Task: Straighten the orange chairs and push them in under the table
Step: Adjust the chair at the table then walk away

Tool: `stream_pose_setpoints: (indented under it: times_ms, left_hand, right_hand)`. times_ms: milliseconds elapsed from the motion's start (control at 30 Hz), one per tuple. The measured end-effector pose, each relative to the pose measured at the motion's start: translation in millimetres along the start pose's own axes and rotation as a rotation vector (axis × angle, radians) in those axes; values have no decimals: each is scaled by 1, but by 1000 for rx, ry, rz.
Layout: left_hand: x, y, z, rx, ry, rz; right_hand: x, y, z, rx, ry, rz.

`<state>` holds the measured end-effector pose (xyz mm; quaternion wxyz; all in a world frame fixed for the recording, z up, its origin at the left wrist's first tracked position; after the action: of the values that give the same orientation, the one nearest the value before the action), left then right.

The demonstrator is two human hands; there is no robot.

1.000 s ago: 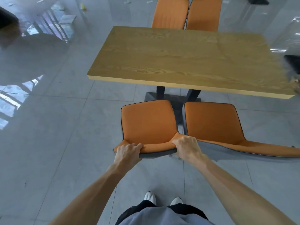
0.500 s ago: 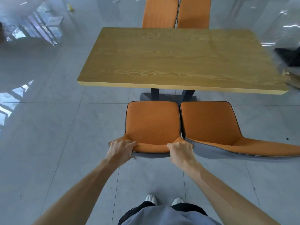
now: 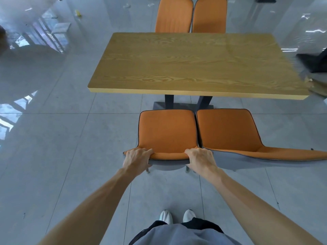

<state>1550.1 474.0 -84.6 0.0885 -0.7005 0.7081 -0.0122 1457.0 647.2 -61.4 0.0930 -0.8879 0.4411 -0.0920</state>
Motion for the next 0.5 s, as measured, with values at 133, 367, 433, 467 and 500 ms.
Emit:
stream_pose_setpoints:
  times_ms: [133,367,433,467,500]
  left_hand:
    - [-5,-2,-9,68,3,-20]
    - [-28,-5,-33,135,-52,-38]
    - [-29,-9,-43,88,-88,-80]
    - [-28,-12,-48,53,-107,-115]
    - [-26,-16,-54,9,-114,-155]
  right_hand:
    - [3,0,0,63,-1,-9]
    - [28,-3,-26,206,3,-162]
    - [40,-3,-40,161,21,-222]
    - [47,-3,-48,115,34,-251]
    - [55,-3,-56,57,45,-282]
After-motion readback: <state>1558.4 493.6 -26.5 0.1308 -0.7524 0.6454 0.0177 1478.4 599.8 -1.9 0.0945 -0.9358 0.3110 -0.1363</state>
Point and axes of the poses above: each hand's wrist, its own y-axis towards the middle knuckle, its own z-axis out of the palm, x = y × z, the point moved 7 cm from there along y, towards the middle knuckle, and after that the axes turned 11 degrees about z, right-handed, at the moved point
